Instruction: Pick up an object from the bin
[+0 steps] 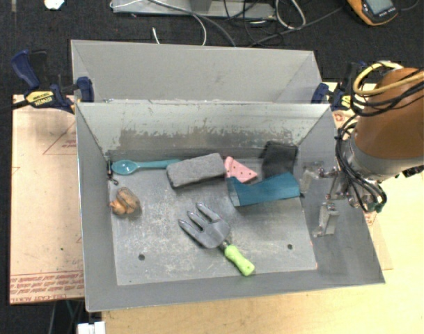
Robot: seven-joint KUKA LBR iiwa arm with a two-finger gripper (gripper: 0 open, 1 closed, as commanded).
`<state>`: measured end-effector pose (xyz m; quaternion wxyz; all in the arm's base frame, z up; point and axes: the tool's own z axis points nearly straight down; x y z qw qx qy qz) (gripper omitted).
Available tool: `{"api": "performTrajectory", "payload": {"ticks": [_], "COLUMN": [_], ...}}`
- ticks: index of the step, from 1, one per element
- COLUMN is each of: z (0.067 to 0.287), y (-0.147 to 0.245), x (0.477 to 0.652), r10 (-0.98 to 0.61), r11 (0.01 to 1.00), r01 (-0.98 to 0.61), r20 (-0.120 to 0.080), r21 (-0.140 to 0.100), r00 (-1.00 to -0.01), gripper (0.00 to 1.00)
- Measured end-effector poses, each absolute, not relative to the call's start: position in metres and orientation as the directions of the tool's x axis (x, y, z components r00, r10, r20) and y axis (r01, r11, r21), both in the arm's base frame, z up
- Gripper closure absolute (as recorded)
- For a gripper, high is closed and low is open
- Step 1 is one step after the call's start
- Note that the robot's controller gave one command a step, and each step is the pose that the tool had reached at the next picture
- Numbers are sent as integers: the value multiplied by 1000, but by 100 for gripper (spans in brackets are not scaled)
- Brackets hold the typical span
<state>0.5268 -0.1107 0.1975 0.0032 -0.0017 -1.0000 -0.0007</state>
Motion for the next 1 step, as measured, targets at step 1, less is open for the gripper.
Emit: {"api": "performTrajectory", "payload": {"ticks": [1], "z": [202], "y": [-110], "x": [529], "r10": [0], "r11": [1000], "r01": [0], "r20": [-1], "r21": [0], "r00": [-1000], "gripper": [0]}}
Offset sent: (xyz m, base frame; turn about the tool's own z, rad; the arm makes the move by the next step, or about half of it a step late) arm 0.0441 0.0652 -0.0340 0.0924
